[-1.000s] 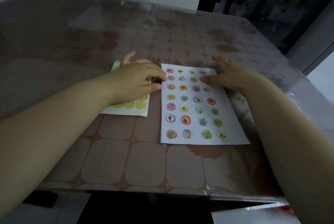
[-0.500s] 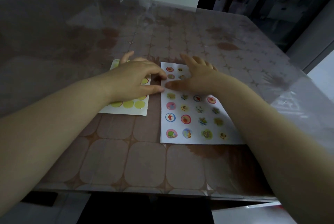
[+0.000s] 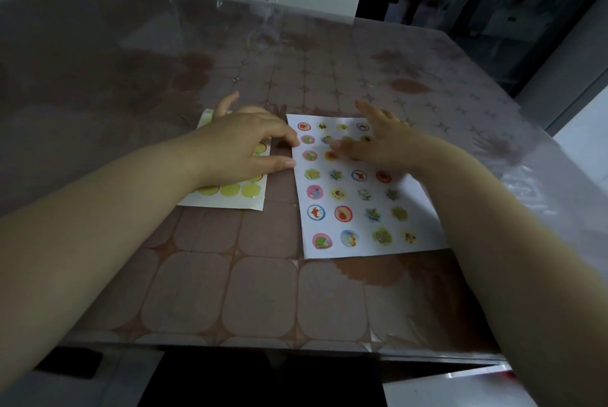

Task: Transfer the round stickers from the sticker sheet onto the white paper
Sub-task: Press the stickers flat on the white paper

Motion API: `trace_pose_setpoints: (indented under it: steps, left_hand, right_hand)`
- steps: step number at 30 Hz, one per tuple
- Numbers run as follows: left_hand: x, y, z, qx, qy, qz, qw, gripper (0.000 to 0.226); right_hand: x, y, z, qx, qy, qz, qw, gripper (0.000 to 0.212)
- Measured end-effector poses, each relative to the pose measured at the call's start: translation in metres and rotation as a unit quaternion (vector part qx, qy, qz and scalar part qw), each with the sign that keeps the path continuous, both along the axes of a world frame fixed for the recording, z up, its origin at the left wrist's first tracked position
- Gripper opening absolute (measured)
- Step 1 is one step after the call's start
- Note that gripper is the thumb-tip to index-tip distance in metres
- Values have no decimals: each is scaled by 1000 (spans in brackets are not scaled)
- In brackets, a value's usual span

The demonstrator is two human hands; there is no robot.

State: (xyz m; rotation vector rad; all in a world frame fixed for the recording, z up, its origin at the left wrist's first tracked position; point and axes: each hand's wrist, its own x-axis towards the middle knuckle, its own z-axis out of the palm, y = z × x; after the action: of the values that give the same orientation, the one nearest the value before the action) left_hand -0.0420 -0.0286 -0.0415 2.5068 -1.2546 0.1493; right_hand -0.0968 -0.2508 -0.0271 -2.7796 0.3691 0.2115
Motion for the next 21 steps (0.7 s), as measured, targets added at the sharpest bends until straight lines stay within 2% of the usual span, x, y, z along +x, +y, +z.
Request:
trace_pose_setpoints:
  steps: [5,9,13,18,21]
  left_hand:
    - [1,1,-1,9,3,0,1000,36]
    - [1,1,-2,4,-8,-4,1000,36]
    - [3,3,-1,-11,-10,-10,1000,41]
    - [1,5,4,-24,-24,-14,999,49]
    - [-1,6,5,-28,-39,-22,999,63]
  right_hand:
    - [1,7,3,-15,8,-12,1000,97]
    - [-1,10,6,-9,-19,9,1000,93]
    - [-9,-11,18,126,-57,-34,990,79]
    - [-20,-23,21,158,20,-2,987,88]
    - [-20,-14,18,143,25,12,989,88]
